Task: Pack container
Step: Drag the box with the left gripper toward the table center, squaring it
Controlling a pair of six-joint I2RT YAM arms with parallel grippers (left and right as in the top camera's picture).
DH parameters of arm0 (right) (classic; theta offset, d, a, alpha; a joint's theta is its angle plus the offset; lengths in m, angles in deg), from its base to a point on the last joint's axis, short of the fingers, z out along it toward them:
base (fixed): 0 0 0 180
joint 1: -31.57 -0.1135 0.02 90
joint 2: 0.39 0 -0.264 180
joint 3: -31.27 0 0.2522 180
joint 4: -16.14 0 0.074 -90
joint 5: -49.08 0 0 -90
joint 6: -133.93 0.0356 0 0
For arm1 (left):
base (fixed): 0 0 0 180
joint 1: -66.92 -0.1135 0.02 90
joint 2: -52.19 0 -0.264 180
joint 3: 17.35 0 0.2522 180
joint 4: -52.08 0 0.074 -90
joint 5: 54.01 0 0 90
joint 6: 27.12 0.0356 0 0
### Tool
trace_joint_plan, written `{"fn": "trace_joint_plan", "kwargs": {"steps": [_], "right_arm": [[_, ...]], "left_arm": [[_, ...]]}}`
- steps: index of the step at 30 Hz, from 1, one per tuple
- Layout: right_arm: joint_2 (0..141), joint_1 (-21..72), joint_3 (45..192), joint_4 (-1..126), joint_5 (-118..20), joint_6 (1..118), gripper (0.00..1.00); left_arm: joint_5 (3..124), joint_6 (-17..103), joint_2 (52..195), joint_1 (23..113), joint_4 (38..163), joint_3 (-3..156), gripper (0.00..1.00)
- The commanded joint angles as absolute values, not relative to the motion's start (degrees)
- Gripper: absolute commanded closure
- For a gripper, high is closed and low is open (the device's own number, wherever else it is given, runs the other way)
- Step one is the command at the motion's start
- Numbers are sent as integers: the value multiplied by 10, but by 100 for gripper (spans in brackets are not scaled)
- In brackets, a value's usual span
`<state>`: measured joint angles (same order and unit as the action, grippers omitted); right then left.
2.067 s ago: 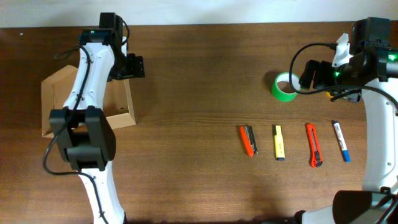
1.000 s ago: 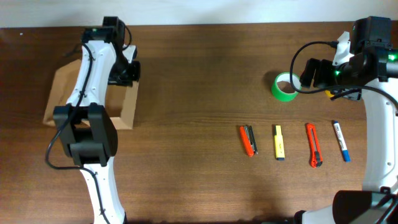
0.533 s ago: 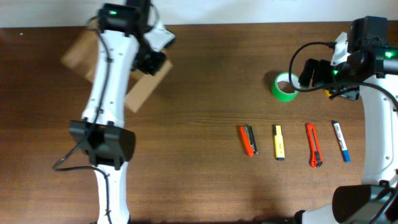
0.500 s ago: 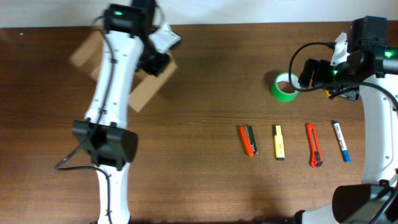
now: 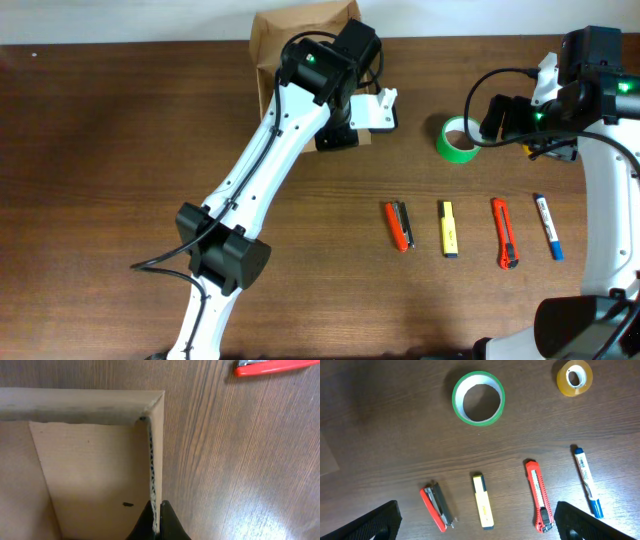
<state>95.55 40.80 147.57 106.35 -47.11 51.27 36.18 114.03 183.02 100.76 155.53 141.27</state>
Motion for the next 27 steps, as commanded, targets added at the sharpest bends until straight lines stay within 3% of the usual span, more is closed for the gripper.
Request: {"fn": "trace_joint_plan", "kwargs": {"steps": [1,12,27], "right_arm": [[959,410,1483,1062,-464,515,1],[959,410,1483,1067,-464,515,1],[959,410,1483,1068,-464,515,1]], "left_arm": [[373,1168,1818,1009,1550,1386,98],[373,1170,1818,1009,1458,1203,98],[392,1151,1818,1009,1357,1140,98]]}}
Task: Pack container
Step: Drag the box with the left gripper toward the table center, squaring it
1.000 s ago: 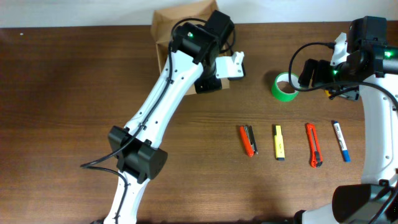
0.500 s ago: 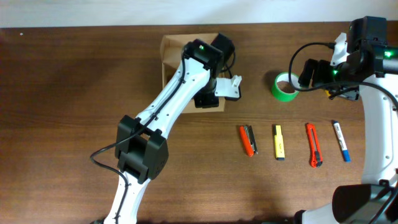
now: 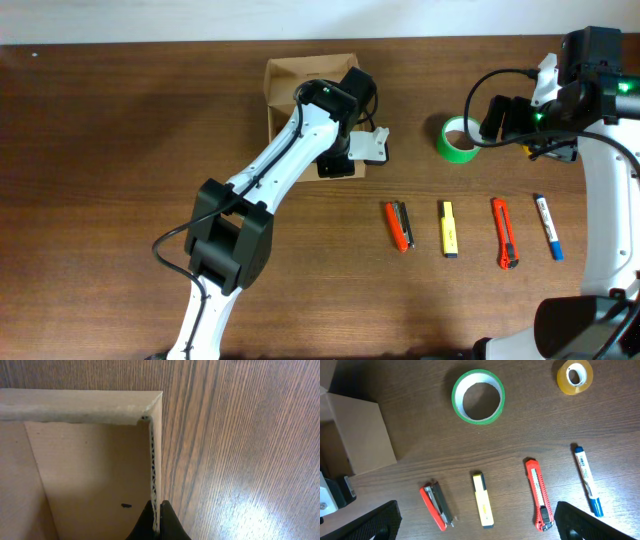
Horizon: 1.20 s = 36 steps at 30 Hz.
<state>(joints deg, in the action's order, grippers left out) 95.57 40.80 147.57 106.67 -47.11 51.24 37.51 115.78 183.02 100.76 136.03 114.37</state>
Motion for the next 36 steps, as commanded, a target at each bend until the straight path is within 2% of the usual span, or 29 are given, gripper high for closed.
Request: {"fn": "trace_joint_plan", "kwargs": {"steps": [1,15,16,17,18,19,20,21,29,31,36], "right_arm": [[959,410,1483,1068,-464,515,1],[963,410,1483,1062,-464,515,1],[964,410,1483,1062,-464,515,1],[964,410,1483,1062,-464,515,1],[965,410,1483,1062,-464,515,1],[965,410,1483,1062,-464,515,1],[965,410,1483,1062,-464,515,1],[965,410,1483,1062,-464,515,1],[965,410,1483,1062,-464,515,1],[965,410,1483,1062,-464,515,1],[965,410,1483,1053,-477,515,1]], "left_arm": [[393,1145,1818,1009,1357,1140,98],[412,1152,1818,1024,1391,1140,98],[412,1152,1818,1024,1392,1140,81],[412,1152,1818,1024,1392,1140,55],[412,1152,1818,1024,1391,1140,41],[412,1152,1818,1024,1391,1140,18],[412,1151,1818,1024,1392,1140,14],[412,1150,1818,1024,1391,1140,1],[409,1143,1794,1024,1414,1167,0],[387,1111,1769,1025,1413,1193,0],[179,911,1700,1017,1410,1325,0]]}}
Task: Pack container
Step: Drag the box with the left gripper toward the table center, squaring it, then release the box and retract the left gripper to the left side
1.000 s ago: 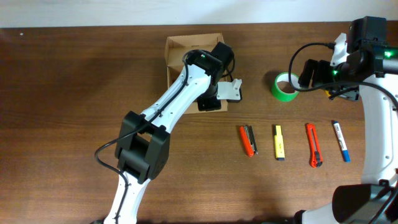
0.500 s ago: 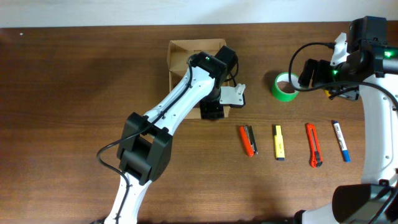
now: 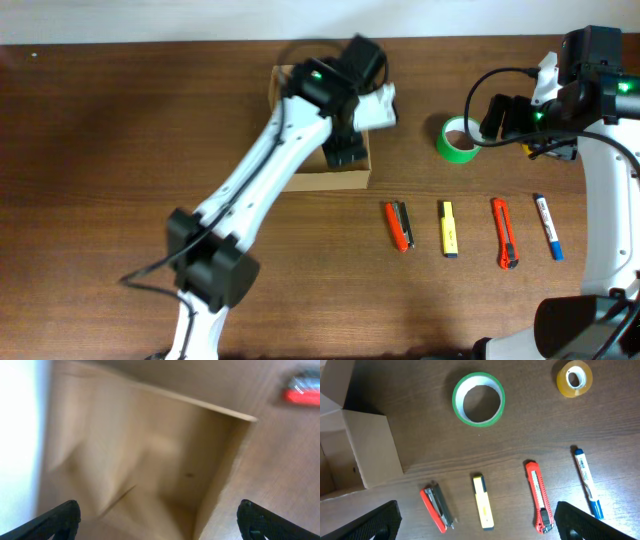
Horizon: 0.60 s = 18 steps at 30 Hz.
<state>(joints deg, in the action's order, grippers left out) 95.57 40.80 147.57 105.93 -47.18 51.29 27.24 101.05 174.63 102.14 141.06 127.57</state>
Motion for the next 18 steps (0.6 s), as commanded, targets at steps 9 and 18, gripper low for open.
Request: {"fn": "trace_joint_plan", "kwargs": {"steps": [9,18], "right_arm": [[944,410,1513,1103,-409,480,2],[887,571,1546,1149,-478,501,20]], "left_arm": [[124,730,1632,744,1458,1405,0],[232,671,1641,494,1434,1171,0]]}}
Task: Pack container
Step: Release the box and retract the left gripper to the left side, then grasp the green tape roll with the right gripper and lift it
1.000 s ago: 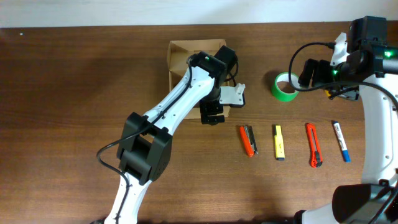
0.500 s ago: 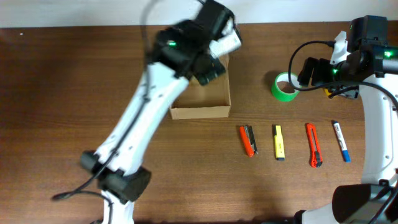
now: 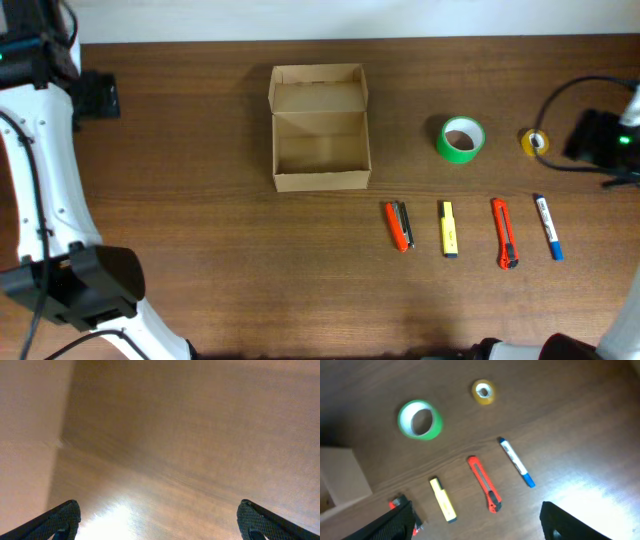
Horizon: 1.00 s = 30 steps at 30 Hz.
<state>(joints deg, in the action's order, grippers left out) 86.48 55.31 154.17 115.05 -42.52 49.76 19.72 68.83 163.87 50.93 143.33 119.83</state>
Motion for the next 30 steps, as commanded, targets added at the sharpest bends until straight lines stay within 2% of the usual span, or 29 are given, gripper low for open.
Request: {"fn": "trace_joint_plan", "kwargs": {"steps": [1,5,10,16,18,28,30], "right_arm": [[904,575,1546,1143,-485,497,21],[1033,551,1608,1145,-487,471,17],[1204,484,1739,1197,-486,452,20],[1259,412,1741,1155,-443,454,19],[1275,406,1741,1150,-401,483,19],[1360,406,1740,1135,-409,491,21],[1378,406,1738,1134,-419,488,26]], "left_arm": [[234,672,1643,487,1432,1148,0],[234,672,1648,482,1410,1115,0],[234,672,1648,482,1410,1115,0],[234,672,1648,482,1410,1115,0],[234,672,1648,482,1410,1115,0],[234,672,1648,482,1411,1115,0],[234,672,1648,482,1411,1115,0]]}}
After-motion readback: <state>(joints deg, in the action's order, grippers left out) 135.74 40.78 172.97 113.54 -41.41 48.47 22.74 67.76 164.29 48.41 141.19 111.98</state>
